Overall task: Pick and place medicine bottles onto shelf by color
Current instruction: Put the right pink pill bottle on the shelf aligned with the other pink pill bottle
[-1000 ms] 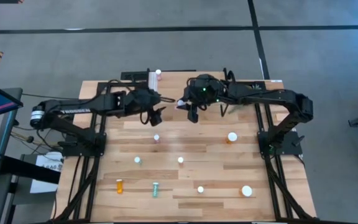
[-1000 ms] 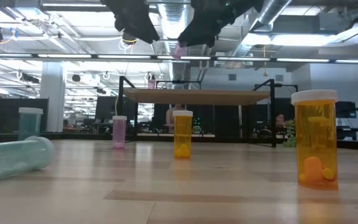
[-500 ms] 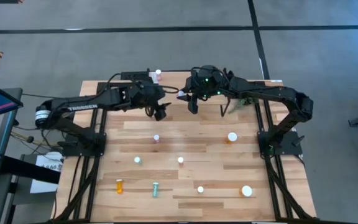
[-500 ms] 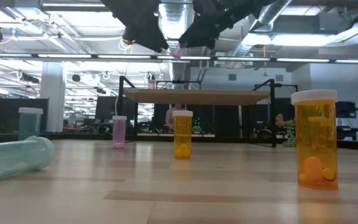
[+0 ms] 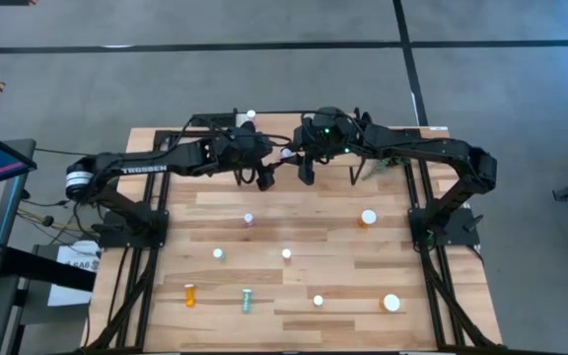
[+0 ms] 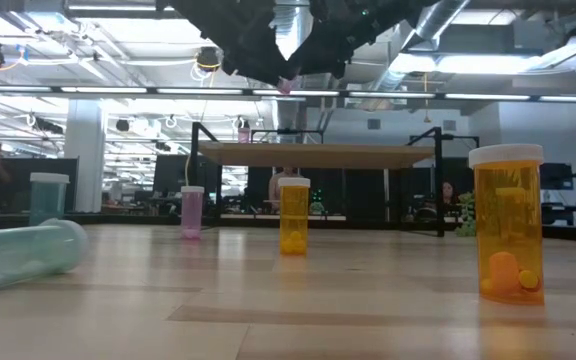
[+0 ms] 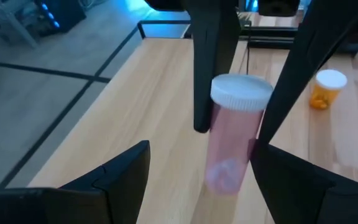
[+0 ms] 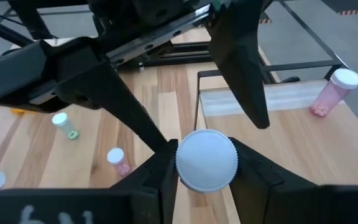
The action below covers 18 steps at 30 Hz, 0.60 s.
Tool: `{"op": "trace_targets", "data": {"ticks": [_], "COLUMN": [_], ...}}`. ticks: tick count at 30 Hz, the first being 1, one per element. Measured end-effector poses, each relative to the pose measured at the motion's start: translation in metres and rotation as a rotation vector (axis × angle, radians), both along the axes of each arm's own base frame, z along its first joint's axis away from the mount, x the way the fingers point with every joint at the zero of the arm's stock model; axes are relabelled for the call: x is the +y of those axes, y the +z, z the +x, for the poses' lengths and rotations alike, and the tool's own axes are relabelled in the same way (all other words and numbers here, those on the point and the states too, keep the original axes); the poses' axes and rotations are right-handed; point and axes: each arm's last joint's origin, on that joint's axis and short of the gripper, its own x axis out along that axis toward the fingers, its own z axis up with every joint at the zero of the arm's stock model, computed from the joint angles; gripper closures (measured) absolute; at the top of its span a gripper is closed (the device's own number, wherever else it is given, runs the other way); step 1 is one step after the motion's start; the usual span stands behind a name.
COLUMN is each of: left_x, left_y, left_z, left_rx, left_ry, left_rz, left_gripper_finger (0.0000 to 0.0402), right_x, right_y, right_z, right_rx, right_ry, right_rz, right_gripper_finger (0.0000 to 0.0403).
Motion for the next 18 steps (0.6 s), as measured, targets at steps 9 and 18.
{"op": "trace_targets", "data": {"ticks": [9,18], "left_x": [-0.005,-0.004], "left_y": [-0.007,-0.016], "left_z": [0.01,0.013], "left_rx": [0.001,0.041], "left_ry": [-0.022,-0.013], "left_rz": [0.008,0.006], "left_gripper_finger": [0.0153,0.0235], "right_x": [0.0,0.0], "right_y": [0.0,0.0], "right_z": [0.0,0.0], "right_rx": [0.0,0.001], "right_ry": [-0.001,-0.003], "right_rz": [0.004,0.007], "right_gripper_finger": [0.0261,0.0261]}}
